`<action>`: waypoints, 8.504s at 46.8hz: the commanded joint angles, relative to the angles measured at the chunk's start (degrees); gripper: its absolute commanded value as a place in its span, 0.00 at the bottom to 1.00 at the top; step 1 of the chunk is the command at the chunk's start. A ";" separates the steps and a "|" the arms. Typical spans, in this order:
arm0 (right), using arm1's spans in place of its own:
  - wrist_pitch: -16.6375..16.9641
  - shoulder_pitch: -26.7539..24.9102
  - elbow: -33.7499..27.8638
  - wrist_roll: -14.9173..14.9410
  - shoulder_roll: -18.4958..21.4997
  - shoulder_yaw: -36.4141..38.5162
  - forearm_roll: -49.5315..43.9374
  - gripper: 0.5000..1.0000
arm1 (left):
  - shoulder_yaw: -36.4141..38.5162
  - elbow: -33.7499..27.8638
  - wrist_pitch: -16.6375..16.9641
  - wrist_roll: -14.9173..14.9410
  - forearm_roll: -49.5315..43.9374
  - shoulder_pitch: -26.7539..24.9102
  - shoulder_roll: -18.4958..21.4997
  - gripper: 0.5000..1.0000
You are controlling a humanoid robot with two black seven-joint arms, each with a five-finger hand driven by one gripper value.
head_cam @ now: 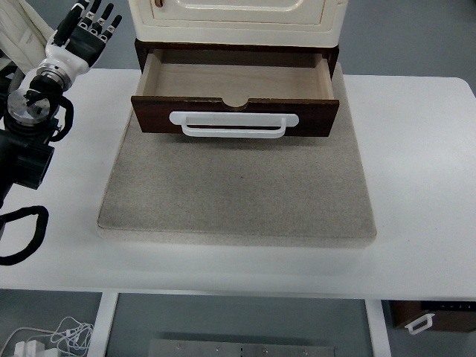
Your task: Close the drawer under the combination cabinet
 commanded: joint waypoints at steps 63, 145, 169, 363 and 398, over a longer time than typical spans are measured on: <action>0.00 0.00 0.01 0.00 0.00 0.01 0.03 0.90 | 14.31 -27.57 -3.41 0.09 1.05 -14.99 21.42 0.99; 0.00 0.00 0.01 0.00 0.00 0.01 0.03 0.90 | 50.87 -75.39 -11.32 7.74 27.95 -20.88 31.70 0.99; 0.00 0.00 0.01 0.00 0.00 -0.08 0.03 0.90 | 59.58 -76.18 -16.51 17.75 31.37 -20.61 29.07 0.99; 0.00 0.00 0.01 0.00 0.00 0.01 -0.06 0.90 | 61.16 -40.06 -16.62 30.59 44.21 -25.71 11.57 0.97; 0.00 0.00 0.01 0.00 0.00 0.00 -0.06 0.90 | 55.36 -39.88 -16.62 28.49 43.42 -24.75 10.43 0.99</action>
